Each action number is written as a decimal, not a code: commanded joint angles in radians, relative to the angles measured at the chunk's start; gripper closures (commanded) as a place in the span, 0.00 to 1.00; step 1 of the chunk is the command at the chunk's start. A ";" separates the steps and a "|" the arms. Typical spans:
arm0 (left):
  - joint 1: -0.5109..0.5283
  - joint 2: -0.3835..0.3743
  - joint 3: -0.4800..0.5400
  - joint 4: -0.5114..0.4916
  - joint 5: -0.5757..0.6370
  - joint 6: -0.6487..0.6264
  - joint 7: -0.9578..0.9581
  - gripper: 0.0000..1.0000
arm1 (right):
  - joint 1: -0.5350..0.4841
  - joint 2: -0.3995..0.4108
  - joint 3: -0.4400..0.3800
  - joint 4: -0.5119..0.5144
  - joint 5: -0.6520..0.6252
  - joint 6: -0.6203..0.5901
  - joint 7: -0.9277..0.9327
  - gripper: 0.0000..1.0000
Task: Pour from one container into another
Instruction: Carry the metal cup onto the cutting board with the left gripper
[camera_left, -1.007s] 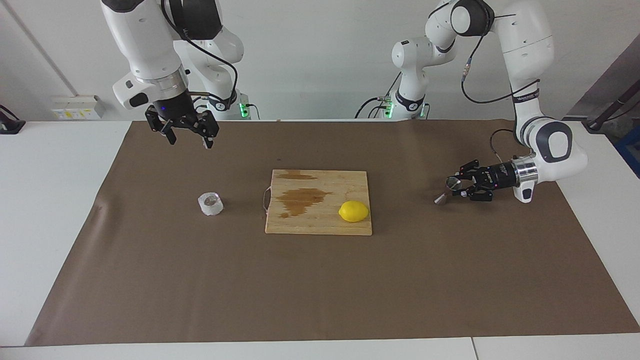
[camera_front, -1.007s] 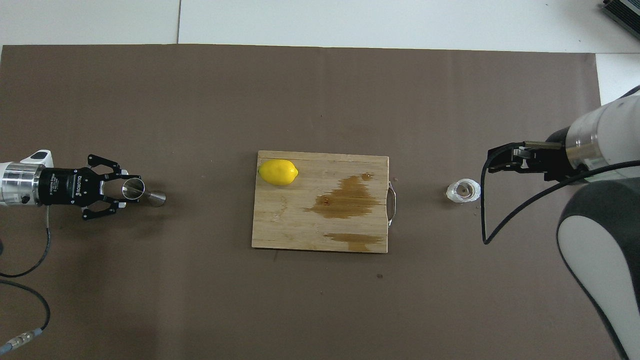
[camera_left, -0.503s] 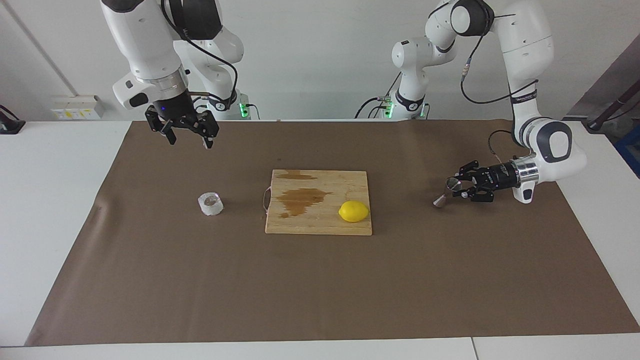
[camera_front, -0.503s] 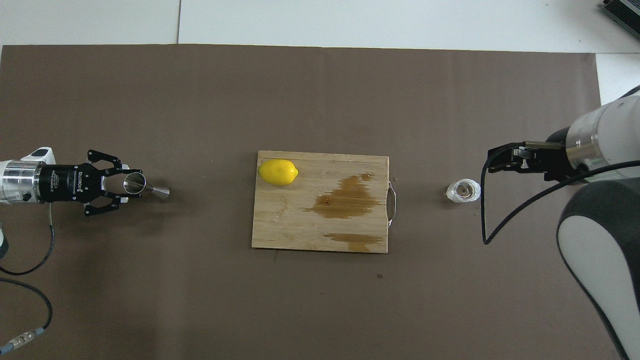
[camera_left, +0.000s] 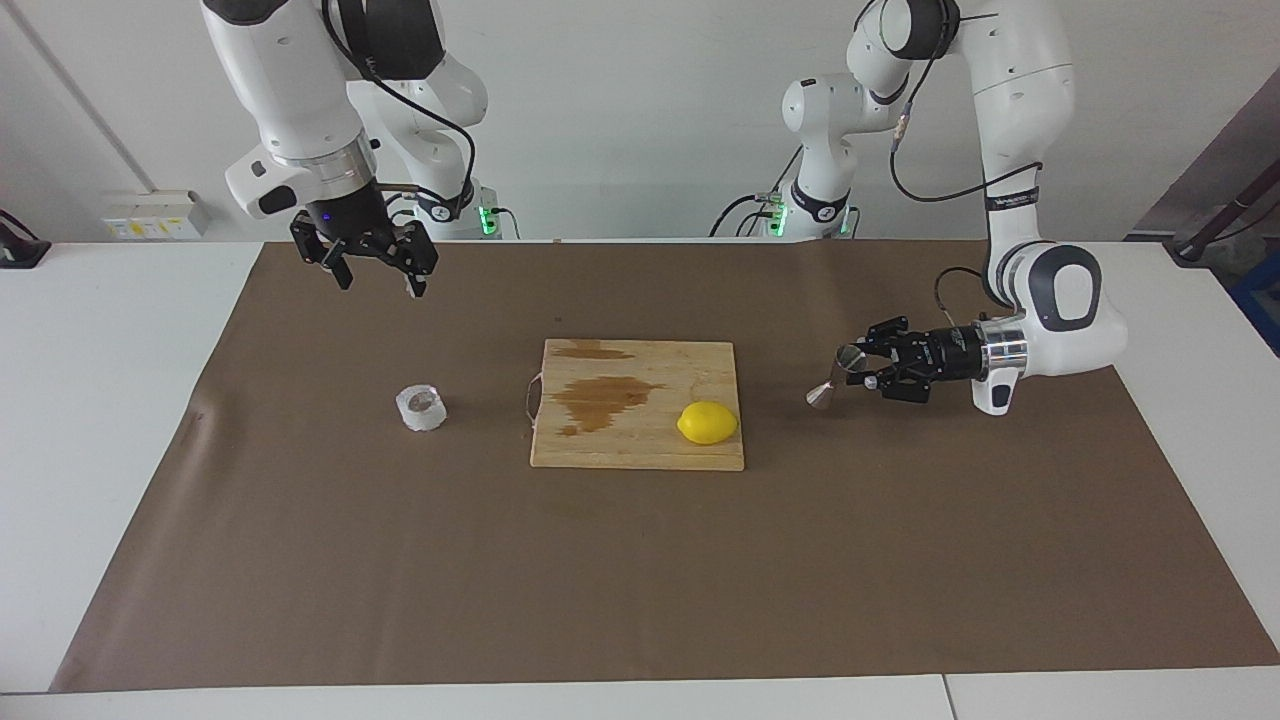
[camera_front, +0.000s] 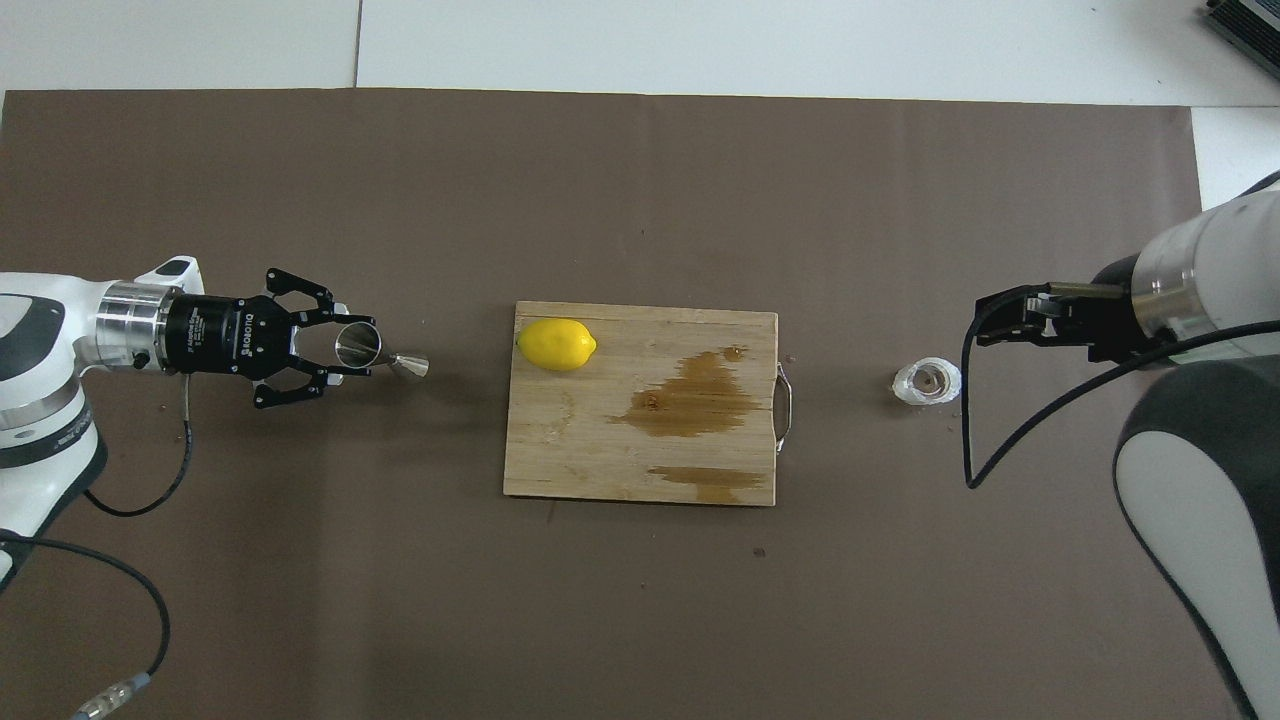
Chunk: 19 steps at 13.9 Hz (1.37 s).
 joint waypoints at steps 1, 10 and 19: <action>-0.073 -0.051 0.012 -0.046 -0.063 0.046 -0.066 1.00 | -0.016 -0.007 0.004 0.005 0.032 -0.014 -0.026 0.00; -0.304 -0.117 0.007 -0.046 -0.217 0.250 -0.223 1.00 | -0.018 -0.007 0.004 0.005 0.032 -0.013 -0.027 0.00; -0.703 -0.146 -0.020 -0.147 -0.660 0.827 -0.098 1.00 | -0.016 -0.008 0.004 0.005 0.032 -0.014 -0.026 0.00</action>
